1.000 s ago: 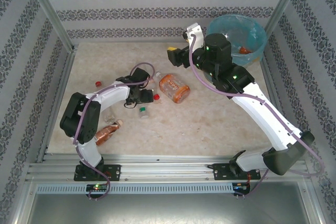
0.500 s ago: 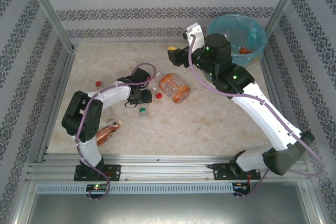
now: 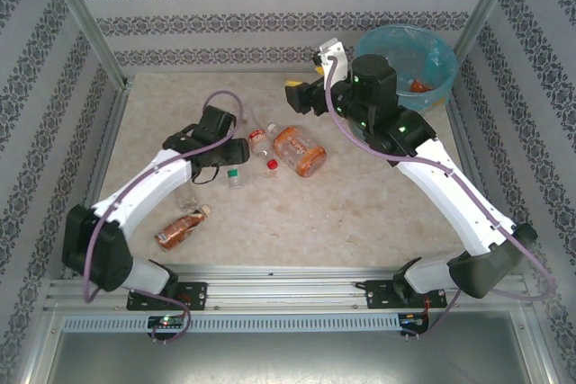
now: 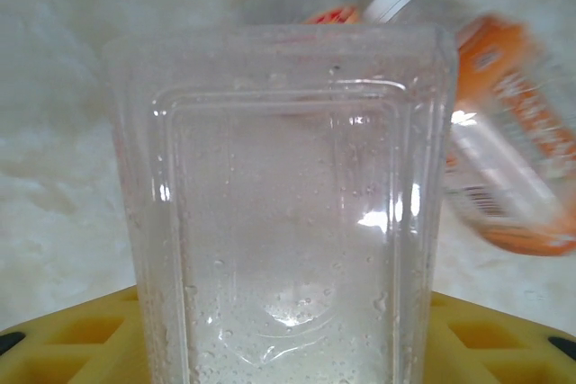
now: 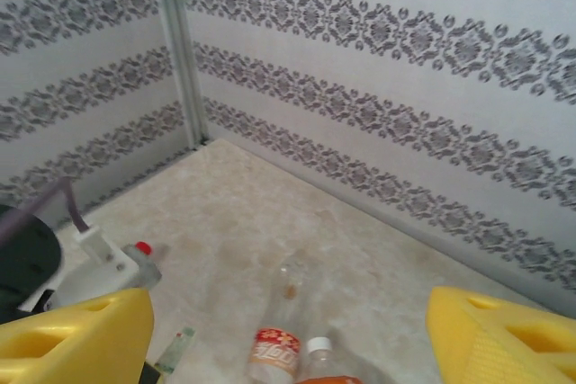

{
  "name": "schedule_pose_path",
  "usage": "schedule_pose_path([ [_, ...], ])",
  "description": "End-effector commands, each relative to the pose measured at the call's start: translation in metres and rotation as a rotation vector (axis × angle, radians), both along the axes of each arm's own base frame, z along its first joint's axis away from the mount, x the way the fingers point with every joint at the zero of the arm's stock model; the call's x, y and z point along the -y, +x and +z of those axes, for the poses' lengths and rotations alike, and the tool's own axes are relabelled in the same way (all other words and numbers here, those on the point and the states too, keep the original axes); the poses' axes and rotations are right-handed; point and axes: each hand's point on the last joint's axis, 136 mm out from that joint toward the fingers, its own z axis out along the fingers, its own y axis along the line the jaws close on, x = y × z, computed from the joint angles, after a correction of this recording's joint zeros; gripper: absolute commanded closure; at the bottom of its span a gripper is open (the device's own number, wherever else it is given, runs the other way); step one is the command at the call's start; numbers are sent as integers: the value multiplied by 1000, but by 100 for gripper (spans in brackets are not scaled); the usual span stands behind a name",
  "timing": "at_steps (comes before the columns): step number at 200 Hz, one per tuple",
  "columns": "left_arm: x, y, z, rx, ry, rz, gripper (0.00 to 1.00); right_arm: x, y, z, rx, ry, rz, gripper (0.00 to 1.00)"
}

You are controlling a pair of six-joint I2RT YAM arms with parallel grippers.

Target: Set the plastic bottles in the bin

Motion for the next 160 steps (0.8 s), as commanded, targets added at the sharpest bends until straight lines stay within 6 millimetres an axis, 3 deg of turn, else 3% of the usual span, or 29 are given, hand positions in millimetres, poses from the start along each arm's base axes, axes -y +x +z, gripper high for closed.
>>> schedule_pose_path([
  [1, 7, -5, 52, 127, -72, -82, 42, -9, -9, 17, -27, 113, 125, 21],
  [27, 28, -12, 111, 300, -192, -211, 44, -10, -15, 26, -56, 167, 194, 21],
  [76, 74, -29, 203, 560, -420, -481, 46, 1, -37, 45, -56, 259, 280, 21],
  [119, 117, -53, 248, 714, -587, -719, 46, 15, -68, 62, -57, 327, 393, 20],
  [160, 134, -69, 274, 803, -750, -829, 47, 20, -100, 78, -24, 371, 490, 18],
])
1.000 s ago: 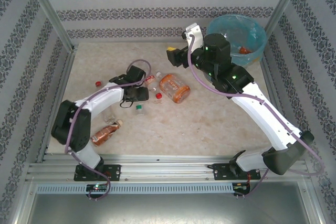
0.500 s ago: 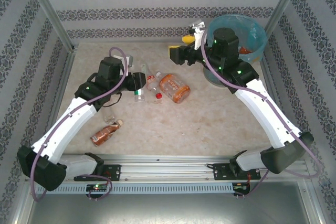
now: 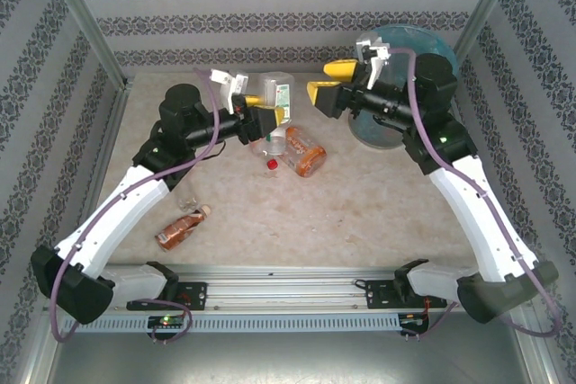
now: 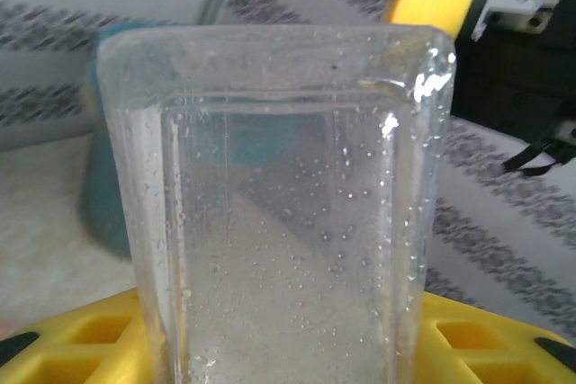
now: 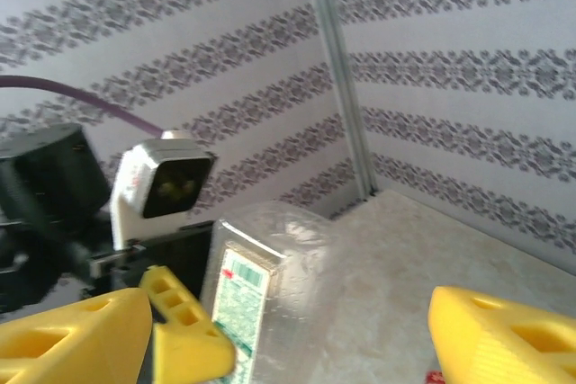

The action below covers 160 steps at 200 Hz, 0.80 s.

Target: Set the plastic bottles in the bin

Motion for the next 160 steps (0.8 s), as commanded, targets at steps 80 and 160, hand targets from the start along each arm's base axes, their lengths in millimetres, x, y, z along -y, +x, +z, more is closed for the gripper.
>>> schedule_pose_path([
  [80, 23, -62, 48, 191, -227, -402, 48, -31, -56, -2, 8, 25, 285, 16],
  [160, 24, -89, 50, 199, -265, -599, 50, -74, -80, -6, -2, 15, 419, 22],
])
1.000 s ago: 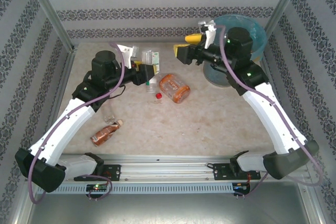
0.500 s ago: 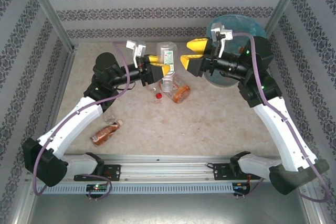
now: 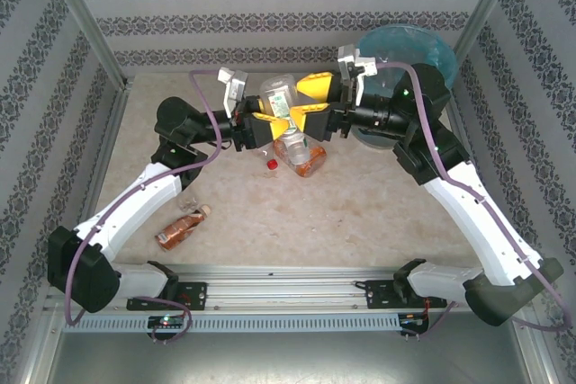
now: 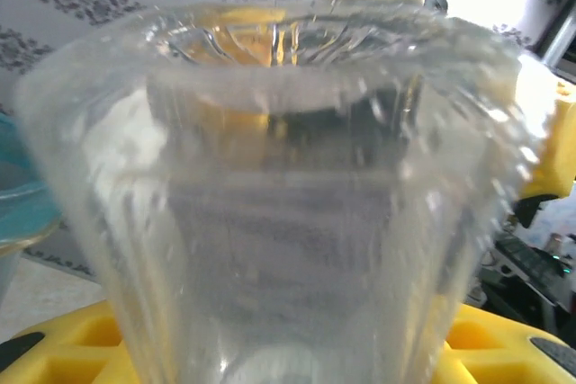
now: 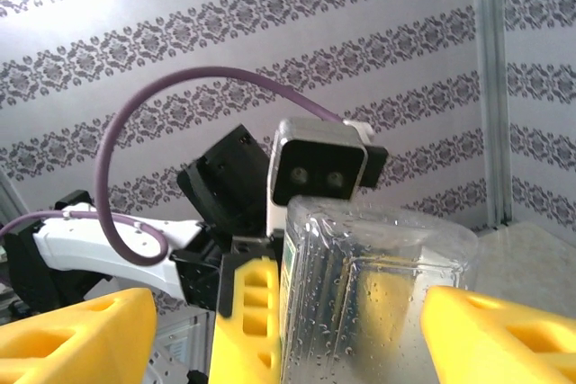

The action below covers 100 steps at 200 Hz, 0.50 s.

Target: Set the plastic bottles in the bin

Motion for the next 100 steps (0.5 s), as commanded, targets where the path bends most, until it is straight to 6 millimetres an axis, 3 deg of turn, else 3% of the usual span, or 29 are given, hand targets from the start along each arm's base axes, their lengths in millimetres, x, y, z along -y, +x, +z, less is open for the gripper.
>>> schedule_pose_path([
  [1, 3, -31, 12, 85, -30, -139, 50, -28, -16, -21, -52, -47, 127, 22],
  [38, 4, -23, 4, 73, -1, -85, 55, -21, -4, -24, -43, -73, 28, 22],
  [84, -3, -24, -2, 96, 39, 8, 55, 24, 18, -16, -27, -62, -177, 22],
  [100, -3, -25, -3, 93, 48, 8, 55, 27, 19, -17, -25, -62, -170, 20],
])
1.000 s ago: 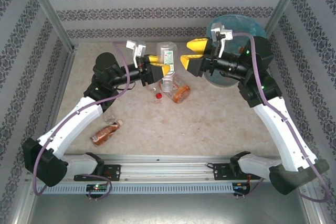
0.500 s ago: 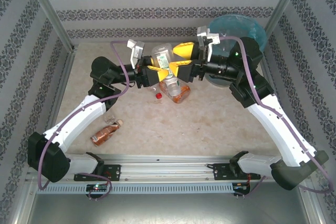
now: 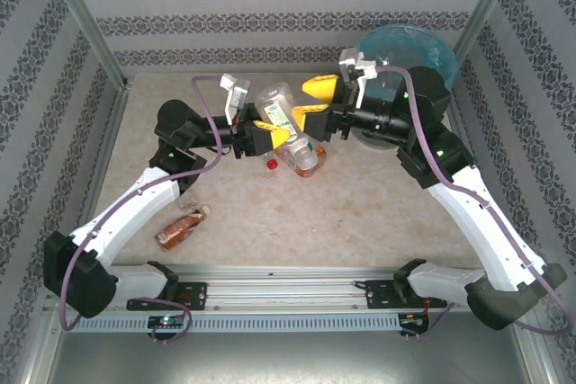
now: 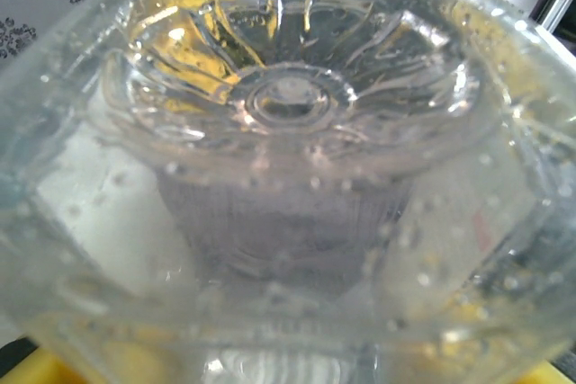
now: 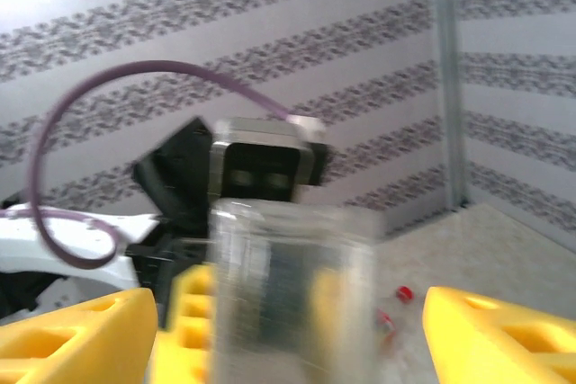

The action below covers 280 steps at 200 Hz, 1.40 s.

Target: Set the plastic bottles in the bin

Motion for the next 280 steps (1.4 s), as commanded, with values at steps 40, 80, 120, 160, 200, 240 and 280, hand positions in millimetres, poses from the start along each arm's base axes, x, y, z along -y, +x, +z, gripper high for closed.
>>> schedule_pose_path([
  [40, 0, -13, 0, 42, 27, -28, 55, -17, -15, -6, -18, -21, 156, 20],
  [80, 2, -14, 1, 33, 35, -53, 56, -44, -20, -6, -3, -44, 221, 21],
  [120, 1, -18, 2, 37, 38, -68, 56, -50, -13, -8, -1, -61, 227, 26],
  [160, 1, -21, 0, 37, 46, -92, 57, -56, -27, -14, -28, -77, 364, 33],
  [200, 1, -21, 0, 40, 40, -95, 56, -54, -29, -20, -44, -87, 367, 44],
  [240, 1, -19, -1, 48, 31, -75, 52, -47, -22, -15, -22, -85, 300, 52],
  [280, 0, -16, -3, 42, 26, -46, 39, -40, -14, -7, 4, -69, 223, 57],
])
